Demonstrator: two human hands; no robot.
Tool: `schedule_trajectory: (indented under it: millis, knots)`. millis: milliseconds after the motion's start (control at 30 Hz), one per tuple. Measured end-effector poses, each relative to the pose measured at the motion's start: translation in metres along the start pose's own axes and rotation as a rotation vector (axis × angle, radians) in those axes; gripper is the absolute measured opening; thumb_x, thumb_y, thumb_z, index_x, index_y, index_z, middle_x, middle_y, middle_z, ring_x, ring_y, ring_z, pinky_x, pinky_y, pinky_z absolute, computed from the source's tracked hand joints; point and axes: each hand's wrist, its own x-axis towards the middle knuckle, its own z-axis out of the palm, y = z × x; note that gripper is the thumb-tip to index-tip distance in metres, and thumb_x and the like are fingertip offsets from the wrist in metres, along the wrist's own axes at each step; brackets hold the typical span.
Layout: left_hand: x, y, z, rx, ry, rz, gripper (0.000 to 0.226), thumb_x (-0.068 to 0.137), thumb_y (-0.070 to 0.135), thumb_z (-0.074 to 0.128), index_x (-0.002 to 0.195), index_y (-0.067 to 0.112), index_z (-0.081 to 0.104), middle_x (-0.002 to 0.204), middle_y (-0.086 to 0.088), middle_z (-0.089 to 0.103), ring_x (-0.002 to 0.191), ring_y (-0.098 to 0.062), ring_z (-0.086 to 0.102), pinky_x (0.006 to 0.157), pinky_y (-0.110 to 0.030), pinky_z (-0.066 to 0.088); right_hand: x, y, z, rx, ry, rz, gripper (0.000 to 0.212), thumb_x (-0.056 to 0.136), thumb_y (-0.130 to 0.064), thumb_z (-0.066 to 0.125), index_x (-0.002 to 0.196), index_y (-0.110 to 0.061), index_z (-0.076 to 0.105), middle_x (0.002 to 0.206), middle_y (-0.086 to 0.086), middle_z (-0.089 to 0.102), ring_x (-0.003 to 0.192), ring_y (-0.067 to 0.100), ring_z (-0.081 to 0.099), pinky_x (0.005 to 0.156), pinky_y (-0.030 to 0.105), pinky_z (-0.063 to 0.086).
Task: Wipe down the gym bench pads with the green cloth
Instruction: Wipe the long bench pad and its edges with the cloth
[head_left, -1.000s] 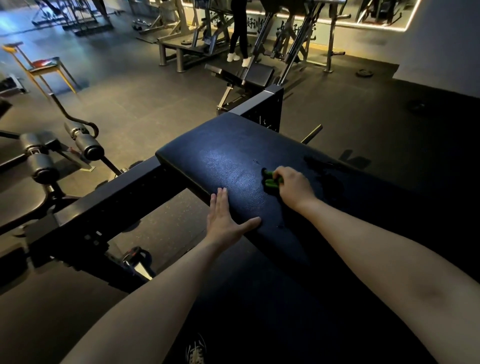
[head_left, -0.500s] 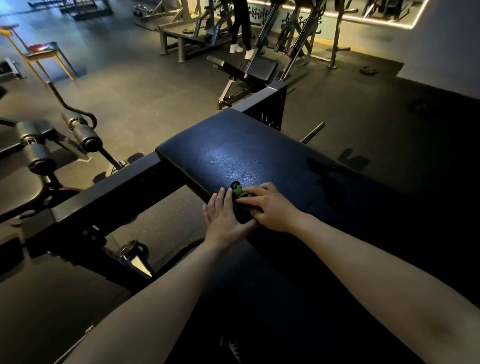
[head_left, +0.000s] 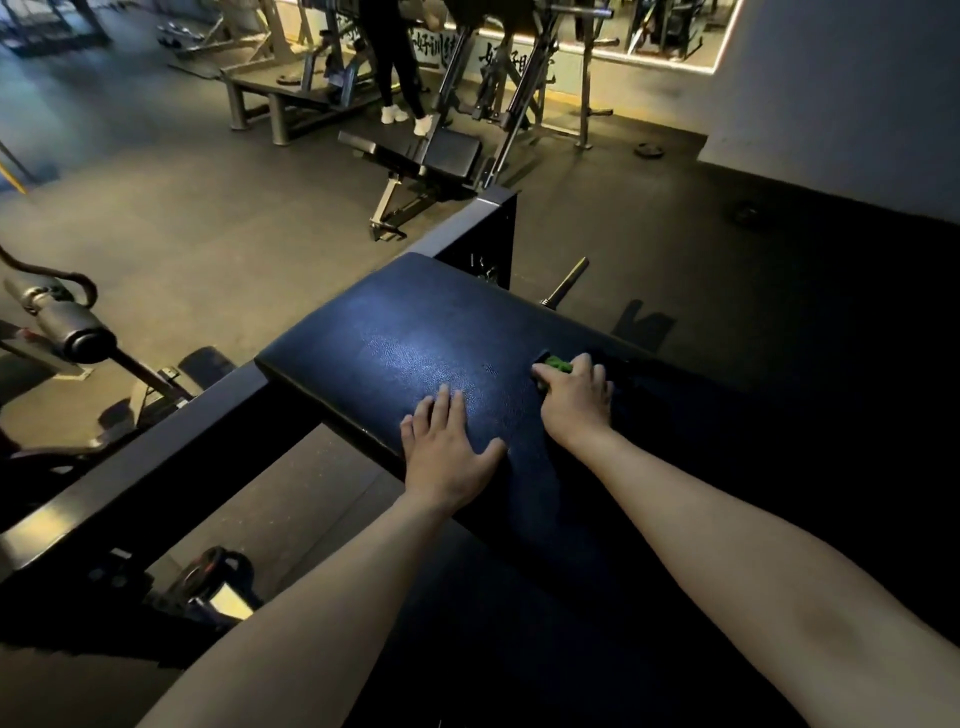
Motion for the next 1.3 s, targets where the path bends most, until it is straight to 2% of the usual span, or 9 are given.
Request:
schedule_trajectory:
  millis: [67, 200, 333, 567, 800, 967, 1033, 1200, 1300]
  knots:
    - [0.005, 0.001, -0.003, -0.050, -0.002, -0.035, 0.092, 0.090, 0.061, 0.052, 0.159, 0.016, 0.013, 0.168, -0.001, 0.007, 0.152, -0.023, 0.005, 0.122, -0.044, 0.000, 0.000, -0.018, 0.006, 0.062, -0.049, -0.094, 0.043, 0.094, -0.025, 0.050, 0.133, -0.042, 0.058, 0.123, 0.011, 0.045, 0.114, 0.036, 0.044, 0.103, 0.040, 0.037]
    - [0.013, 0.001, -0.007, -0.154, -0.015, -0.094, 0.093, 0.092, 0.045, 0.053, 0.159, 0.011, 0.000, 0.168, -0.006, -0.003, 0.152, -0.023, 0.001, 0.122, -0.047, 0.001, -0.001, -0.056, 0.014, 0.085, -0.237, -0.500, 0.039, 0.094, -0.026, 0.056, 0.130, -0.039, 0.062, 0.113, 0.010, 0.051, 0.105, 0.032, 0.047, 0.098, 0.042, 0.040]
    - [0.014, 0.004, -0.004, -0.084, -0.019, -0.103, 0.093, 0.091, 0.057, 0.045, 0.160, 0.013, 0.000, 0.168, -0.001, -0.002, 0.150, -0.021, 0.000, 0.121, -0.046, 0.000, 0.021, -0.053, 0.011, -0.082, -0.185, -0.617, 0.034, 0.098, -0.036, 0.051, 0.130, -0.045, 0.060, 0.111, 0.005, 0.050, 0.104, 0.026, 0.044, 0.091, 0.039, 0.032]
    - [0.013, 0.016, -0.001, 0.115, -0.021, -0.155, 0.080, 0.093, 0.067, 0.031, 0.160, 0.030, 0.006, 0.168, 0.005, -0.005, 0.148, -0.022, 0.003, 0.118, -0.048, 0.002, 0.064, -0.004, 0.000, -0.079, -0.035, -0.395, 0.036, 0.098, -0.030, 0.049, 0.127, -0.046, 0.062, 0.108, 0.007, 0.048, 0.103, 0.030, 0.047, 0.088, 0.038, 0.036]
    - [0.016, 0.021, -0.001, 0.131, -0.031, -0.212, 0.079, 0.092, 0.069, 0.033, 0.159, 0.035, 0.010, 0.168, 0.007, -0.002, 0.148, -0.022, 0.005, 0.120, -0.047, 0.004, 0.092, 0.031, -0.009, -0.005, -0.010, -0.061, 0.045, 0.093, -0.019, 0.047, 0.131, -0.038, 0.060, 0.135, 0.015, 0.044, 0.121, 0.036, 0.041, 0.106, 0.043, 0.033]
    - [0.018, 0.025, -0.003, 0.104, -0.039, -0.242, 0.076, 0.093, 0.066, 0.035, 0.158, 0.035, 0.013, 0.168, 0.008, 0.000, 0.149, -0.023, 0.004, 0.120, -0.047, 0.002, 0.056, -0.027, 0.009, 0.066, -0.197, -0.536, 0.037, 0.096, -0.035, 0.052, 0.132, -0.041, 0.060, 0.116, 0.008, 0.049, 0.106, 0.031, 0.045, 0.094, 0.037, 0.040]
    - [0.023, 0.028, -0.006, 0.077, -0.028, -0.275, 0.072, 0.093, 0.062, 0.038, 0.157, 0.032, 0.020, 0.167, 0.004, 0.005, 0.149, -0.025, 0.005, 0.120, -0.047, 0.003, 0.053, -0.037, 0.012, 0.013, -0.225, -0.630, 0.037, 0.096, -0.035, 0.050, 0.131, -0.042, 0.060, 0.115, 0.006, 0.049, 0.105, 0.031, 0.044, 0.093, 0.038, 0.039]
    - [0.057, 0.064, -0.003, 0.135, -0.037, -0.150, 0.067, 0.094, 0.061, 0.038, 0.155, 0.036, 0.023, 0.165, 0.001, 0.011, 0.146, -0.028, 0.008, 0.117, -0.052, 0.007, 0.086, 0.000, -0.002, -0.101, -0.074, -0.455, 0.040, 0.095, -0.029, 0.047, 0.131, -0.041, 0.059, 0.114, 0.008, 0.047, 0.103, 0.031, 0.047, 0.083, 0.038, 0.032]
    - [0.075, 0.084, 0.009, 0.118, -0.087, -0.113, 0.065, 0.094, 0.063, 0.036, 0.154, 0.042, 0.022, 0.167, 0.005, 0.008, 0.146, -0.027, 0.008, 0.116, -0.054, 0.006, 0.106, 0.034, -0.011, -0.052, -0.043, -0.261, 0.045, 0.095, -0.023, 0.044, 0.134, -0.041, 0.057, 0.122, 0.010, 0.047, 0.111, 0.032, 0.046, 0.095, 0.039, 0.034]
